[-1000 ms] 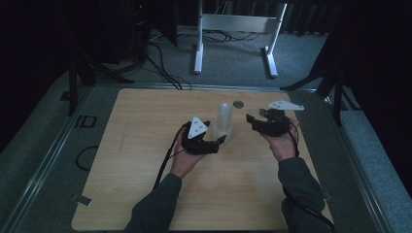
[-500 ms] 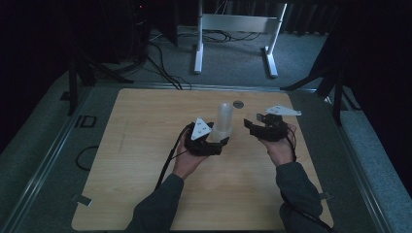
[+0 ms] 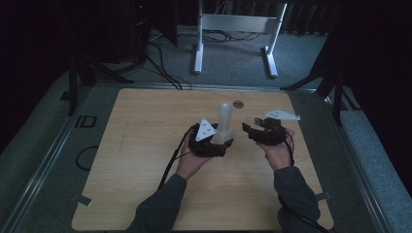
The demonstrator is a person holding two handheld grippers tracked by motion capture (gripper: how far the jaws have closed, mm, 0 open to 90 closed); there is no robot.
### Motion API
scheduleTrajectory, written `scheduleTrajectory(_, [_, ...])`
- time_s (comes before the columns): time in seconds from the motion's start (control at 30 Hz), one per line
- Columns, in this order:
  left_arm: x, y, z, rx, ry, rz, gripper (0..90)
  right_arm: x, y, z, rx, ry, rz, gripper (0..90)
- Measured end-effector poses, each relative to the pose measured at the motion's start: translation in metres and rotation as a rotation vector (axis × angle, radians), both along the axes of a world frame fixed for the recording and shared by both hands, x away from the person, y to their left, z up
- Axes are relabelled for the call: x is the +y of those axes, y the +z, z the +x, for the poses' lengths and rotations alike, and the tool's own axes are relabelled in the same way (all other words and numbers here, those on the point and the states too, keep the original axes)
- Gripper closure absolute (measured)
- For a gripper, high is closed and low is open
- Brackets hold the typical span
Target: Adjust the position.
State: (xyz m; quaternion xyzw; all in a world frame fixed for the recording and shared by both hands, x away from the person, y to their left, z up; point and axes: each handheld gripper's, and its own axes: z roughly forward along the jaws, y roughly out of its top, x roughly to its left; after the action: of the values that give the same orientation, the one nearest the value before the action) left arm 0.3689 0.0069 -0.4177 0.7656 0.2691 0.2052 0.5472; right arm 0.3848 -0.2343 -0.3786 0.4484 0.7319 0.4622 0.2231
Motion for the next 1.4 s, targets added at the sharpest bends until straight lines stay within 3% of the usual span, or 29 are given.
scheduleTrajectory(0.4, [-0.005, -0.001, 0.0, 0.004, -0.014, 0.013, 22.0, 0.0, -0.008, -0.003, 0.023, 0.001, 0.059, 40.9])
scheduleTrajectory(0.5, [-0.007, -0.002, 0.0, 0.005, -0.018, 0.018, 22.1, -0.002, -0.011, -0.004, 0.031, 0.002, 0.095, 40.9])
scheduleTrajectory(1.23, [-0.01, 0.001, -0.002, -0.003, -0.038, 0.021, 22.1, -0.003, -0.02, -0.01, 0.052, -0.004, 0.177, 40.9])
scheduleTrajectory(1.4, [-0.01, 0.002, -0.001, 0.0, -0.042, 0.025, 22.1, -0.007, -0.025, -0.009, 0.075, -0.013, 0.224, 41.0])
